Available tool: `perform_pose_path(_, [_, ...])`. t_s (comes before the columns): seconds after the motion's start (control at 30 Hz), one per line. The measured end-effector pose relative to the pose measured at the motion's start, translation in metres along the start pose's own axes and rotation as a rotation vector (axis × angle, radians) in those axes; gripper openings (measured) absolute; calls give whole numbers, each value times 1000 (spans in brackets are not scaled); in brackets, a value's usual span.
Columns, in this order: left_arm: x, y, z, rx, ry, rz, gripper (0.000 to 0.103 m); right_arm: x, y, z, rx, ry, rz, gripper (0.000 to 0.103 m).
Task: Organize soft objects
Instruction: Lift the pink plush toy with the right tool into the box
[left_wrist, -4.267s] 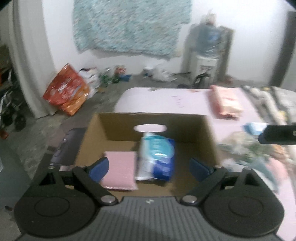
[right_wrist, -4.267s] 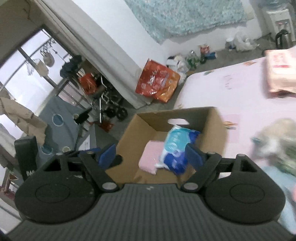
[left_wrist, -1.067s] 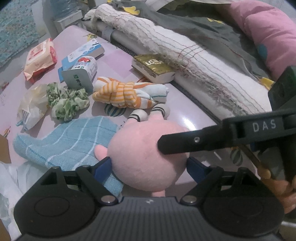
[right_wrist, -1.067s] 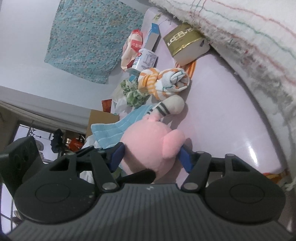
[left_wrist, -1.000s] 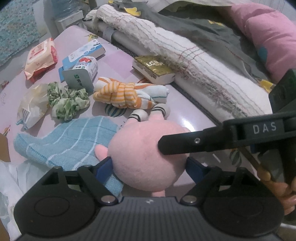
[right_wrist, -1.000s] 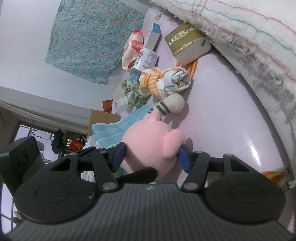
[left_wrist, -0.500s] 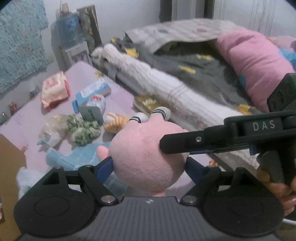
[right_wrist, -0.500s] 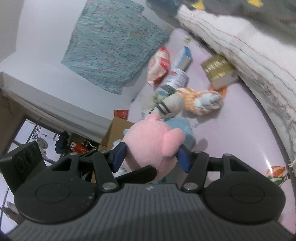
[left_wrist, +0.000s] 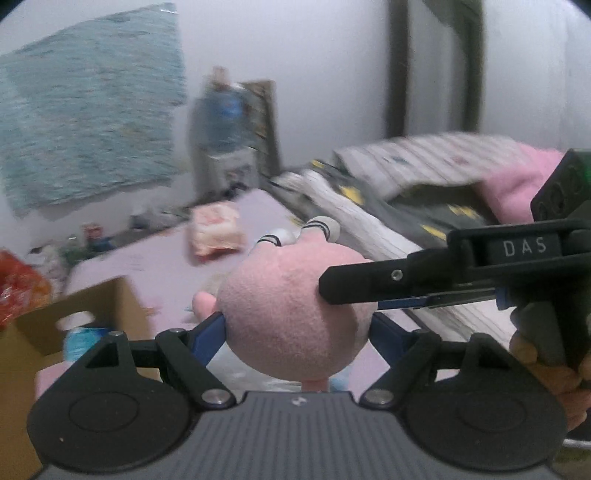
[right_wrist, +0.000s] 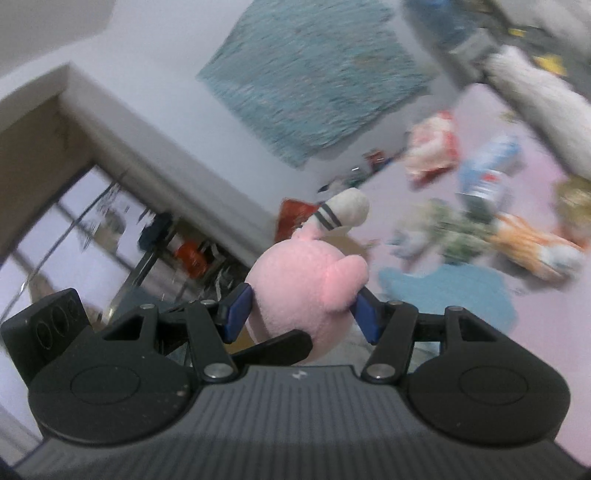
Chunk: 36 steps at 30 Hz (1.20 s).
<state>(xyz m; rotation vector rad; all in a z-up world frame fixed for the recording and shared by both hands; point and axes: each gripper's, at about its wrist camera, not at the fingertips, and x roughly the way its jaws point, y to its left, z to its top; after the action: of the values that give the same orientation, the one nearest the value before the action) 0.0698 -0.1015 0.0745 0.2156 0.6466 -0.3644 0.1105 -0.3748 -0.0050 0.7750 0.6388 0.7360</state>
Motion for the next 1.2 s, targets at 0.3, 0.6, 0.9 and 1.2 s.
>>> perform_pose_path(0.3, [-3, 126, 10, -220, 20, 91, 86, 124, 83, 42, -122, 200, 40, 60])
perform_pose_path(0.6, [54, 238, -3, -456, 91, 4, 86, 245, 113, 67, -152, 351, -133, 60])
perform_pose_path(0.9, [113, 306, -44, -735, 167, -140, 86, 334, 122, 62, -313, 385, -347, 60])
perform_pose_path(1.2, [154, 325, -72, -855, 276, -186, 89, 368, 108, 59, -321, 396, -369, 59])
